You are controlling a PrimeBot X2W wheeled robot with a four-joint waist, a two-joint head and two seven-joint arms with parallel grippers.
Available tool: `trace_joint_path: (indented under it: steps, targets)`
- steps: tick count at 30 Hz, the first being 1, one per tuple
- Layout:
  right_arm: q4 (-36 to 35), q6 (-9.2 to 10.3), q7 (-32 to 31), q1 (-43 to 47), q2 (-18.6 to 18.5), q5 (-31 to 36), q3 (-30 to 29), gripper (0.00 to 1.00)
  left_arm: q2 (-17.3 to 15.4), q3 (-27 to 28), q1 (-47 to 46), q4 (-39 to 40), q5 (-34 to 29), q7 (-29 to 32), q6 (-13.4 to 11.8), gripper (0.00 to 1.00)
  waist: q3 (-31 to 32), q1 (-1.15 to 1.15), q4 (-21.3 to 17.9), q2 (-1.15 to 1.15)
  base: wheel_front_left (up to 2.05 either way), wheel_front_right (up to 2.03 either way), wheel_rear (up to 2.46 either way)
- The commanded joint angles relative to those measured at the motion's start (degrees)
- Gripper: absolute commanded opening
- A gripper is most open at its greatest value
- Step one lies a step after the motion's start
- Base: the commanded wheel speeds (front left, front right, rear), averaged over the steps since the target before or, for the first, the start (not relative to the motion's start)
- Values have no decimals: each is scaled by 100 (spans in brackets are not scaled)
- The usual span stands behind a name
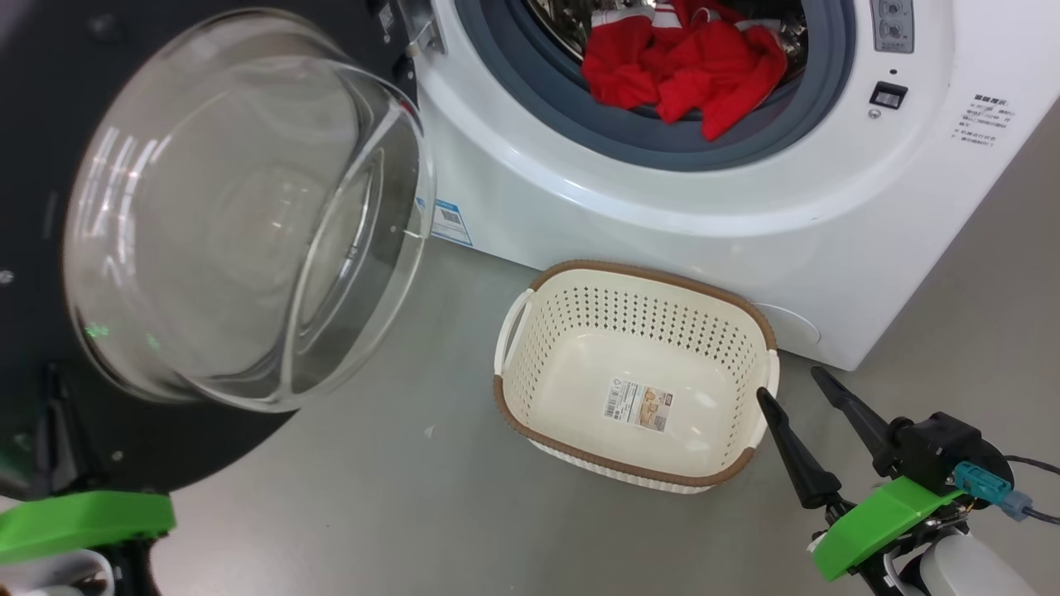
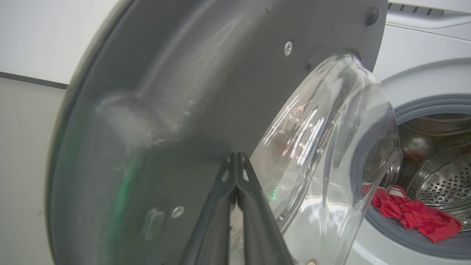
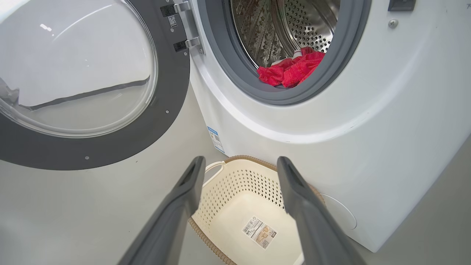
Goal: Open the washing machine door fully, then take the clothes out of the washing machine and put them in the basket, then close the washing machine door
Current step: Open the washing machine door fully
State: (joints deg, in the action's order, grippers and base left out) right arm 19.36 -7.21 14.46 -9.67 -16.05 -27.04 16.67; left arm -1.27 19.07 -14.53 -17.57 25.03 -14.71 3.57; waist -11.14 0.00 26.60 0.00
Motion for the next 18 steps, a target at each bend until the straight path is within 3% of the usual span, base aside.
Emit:
trace_joint_path:
  steps: [1,18]
  targets:
    - [-116,-28,53,-133,-73,104,98,100,-247,384,-243,31,-90,-29,18,0,-56,0,-37,0,0,0,0]
    - [-133,-28,54,-341,-188,171,57,100,-799,1439,-1246,-1287,-550,-29,331,0,-506,0,-158,0,0,0,0]
